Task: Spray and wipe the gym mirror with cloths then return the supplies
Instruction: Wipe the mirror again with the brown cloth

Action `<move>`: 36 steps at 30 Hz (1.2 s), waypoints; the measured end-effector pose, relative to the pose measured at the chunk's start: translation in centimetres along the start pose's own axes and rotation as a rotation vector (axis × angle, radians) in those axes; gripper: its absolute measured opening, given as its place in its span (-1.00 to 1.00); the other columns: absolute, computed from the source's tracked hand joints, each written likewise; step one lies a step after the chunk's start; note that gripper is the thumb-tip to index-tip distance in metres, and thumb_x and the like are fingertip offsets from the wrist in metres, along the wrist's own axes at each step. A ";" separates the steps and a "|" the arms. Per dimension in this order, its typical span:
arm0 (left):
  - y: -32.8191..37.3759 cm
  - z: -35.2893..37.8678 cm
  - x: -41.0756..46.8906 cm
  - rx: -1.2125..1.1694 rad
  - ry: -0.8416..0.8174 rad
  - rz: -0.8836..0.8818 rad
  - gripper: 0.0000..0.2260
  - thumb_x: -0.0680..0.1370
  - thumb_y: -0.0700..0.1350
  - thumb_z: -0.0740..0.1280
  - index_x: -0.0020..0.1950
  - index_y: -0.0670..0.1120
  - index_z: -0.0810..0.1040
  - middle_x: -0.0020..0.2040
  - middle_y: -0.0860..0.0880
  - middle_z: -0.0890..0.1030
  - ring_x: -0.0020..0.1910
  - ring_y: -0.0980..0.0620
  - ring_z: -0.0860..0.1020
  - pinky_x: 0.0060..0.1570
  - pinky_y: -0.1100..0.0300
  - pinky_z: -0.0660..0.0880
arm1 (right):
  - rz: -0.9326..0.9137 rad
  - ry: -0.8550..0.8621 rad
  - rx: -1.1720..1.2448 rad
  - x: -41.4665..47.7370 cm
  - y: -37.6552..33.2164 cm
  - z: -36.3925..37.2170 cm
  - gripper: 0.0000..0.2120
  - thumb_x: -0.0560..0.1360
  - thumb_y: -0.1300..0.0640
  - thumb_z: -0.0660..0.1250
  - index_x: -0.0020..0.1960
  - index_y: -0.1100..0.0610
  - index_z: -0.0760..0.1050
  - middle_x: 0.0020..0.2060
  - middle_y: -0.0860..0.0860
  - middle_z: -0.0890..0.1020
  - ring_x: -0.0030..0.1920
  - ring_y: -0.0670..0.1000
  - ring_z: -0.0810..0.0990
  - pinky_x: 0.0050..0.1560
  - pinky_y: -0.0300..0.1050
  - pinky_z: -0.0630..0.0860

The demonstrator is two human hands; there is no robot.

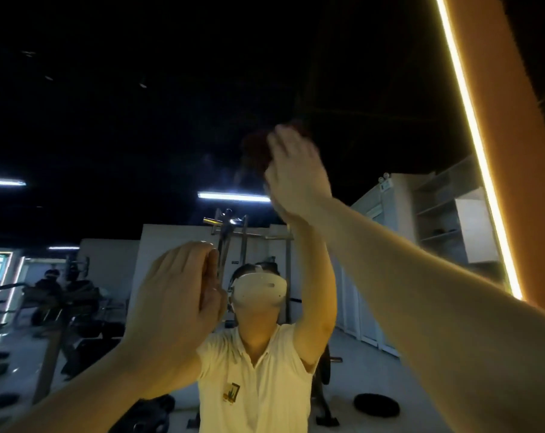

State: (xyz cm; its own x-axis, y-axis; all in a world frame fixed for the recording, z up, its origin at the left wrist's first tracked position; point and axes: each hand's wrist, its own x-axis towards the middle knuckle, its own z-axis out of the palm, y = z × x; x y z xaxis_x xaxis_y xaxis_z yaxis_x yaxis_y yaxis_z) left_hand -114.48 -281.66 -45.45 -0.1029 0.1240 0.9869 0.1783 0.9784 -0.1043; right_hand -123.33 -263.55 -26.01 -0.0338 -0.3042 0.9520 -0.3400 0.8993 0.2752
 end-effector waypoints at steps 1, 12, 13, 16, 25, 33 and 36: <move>-0.1 -0.2 -0.2 -0.008 -0.007 -0.001 -0.70 0.53 0.05 0.14 0.18 -0.03 0.45 0.00 0.06 0.50 -0.07 0.12 0.40 0.02 0.11 0.38 | 0.139 0.030 0.036 1.5 -0.2 0.0 -0.42 0.71 -0.04 0.00 0.68 0.12 0.06 0.67 0.10 0.07 0.66 0.10 0.00 0.64 0.08 -0.04; 3.3 1.3 -1.5 -0.019 -0.023 0.063 -0.75 0.54 -0.05 0.16 0.17 -0.05 0.48 0.09 -0.01 0.53 0.01 0.03 0.48 0.00 0.08 0.45 | -0.338 -0.067 0.045 -12.0 -2.0 2.1 -0.41 0.64 -0.07 0.00 0.63 0.10 0.22 0.63 0.07 0.23 0.65 0.09 0.09 0.64 0.15 0.02; 3.8 2.0 -1.6 -0.013 -0.046 0.060 -0.71 0.57 -0.01 0.18 0.24 -0.07 0.49 0.17 -0.03 0.54 0.10 0.01 0.50 0.10 0.03 0.49 | -0.258 -0.068 0.038 -13.2 0.5 2.0 -0.40 0.64 -0.08 0.00 0.64 0.10 0.20 0.63 0.08 0.21 0.65 0.08 0.07 0.64 0.17 0.04; 5.7 4.3 -2.0 0.085 -0.118 0.071 -0.45 0.60 0.14 0.24 0.50 -0.14 0.39 0.47 -0.16 0.42 0.45 -0.13 0.40 0.48 -0.16 0.37 | 0.002 -0.070 0.006 -16.8 8.7 1.3 -0.37 0.65 -0.09 -0.02 0.67 0.10 0.09 0.66 0.07 0.09 0.67 0.06 -0.02 0.65 0.15 -0.02; 8.2 6.1 -3.6 0.188 -0.165 0.118 -0.34 0.62 0.16 0.20 0.60 -0.22 0.27 0.57 -0.26 0.32 0.55 -0.24 0.31 0.57 -0.19 0.16 | 0.924 0.041 0.033 -25.6 16.3 2.1 -0.37 0.64 -0.03 -0.08 0.43 0.40 0.42 0.55 0.30 0.29 0.58 0.28 0.21 0.57 0.28 0.11; 3.7 2.8 -7.8 0.160 -0.102 -0.032 -0.42 0.60 -0.05 0.25 0.56 -0.30 0.30 0.52 -0.33 0.35 0.49 -0.32 0.36 0.47 -0.32 0.32 | 0.077 -0.076 0.172 -23.0 -8.7 3.2 -0.38 0.63 -0.06 0.08 0.64 0.12 0.14 0.66 0.10 0.08 0.66 0.14 -0.07 0.63 0.22 -0.15; 1.5 1.7 -10.1 0.211 -0.160 -0.104 -0.37 0.59 -0.02 0.21 0.59 -0.31 0.25 0.56 -0.34 0.30 0.54 -0.32 0.32 0.52 -0.29 0.27 | -0.414 -0.189 0.100 -25.7 -11.2 3.8 -0.41 0.70 -0.07 0.08 0.67 0.09 0.10 0.67 0.08 0.09 0.67 0.12 -0.10 0.64 0.19 -0.11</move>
State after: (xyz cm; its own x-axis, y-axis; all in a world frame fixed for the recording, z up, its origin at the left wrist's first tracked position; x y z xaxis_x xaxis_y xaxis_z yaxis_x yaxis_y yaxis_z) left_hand -114.79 -281.15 -55.76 -0.2663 0.0294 0.9634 -0.0469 0.9980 -0.0435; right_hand -122.22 -266.98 -54.02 -0.0433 -0.6916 0.7210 -0.4498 0.6579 0.6040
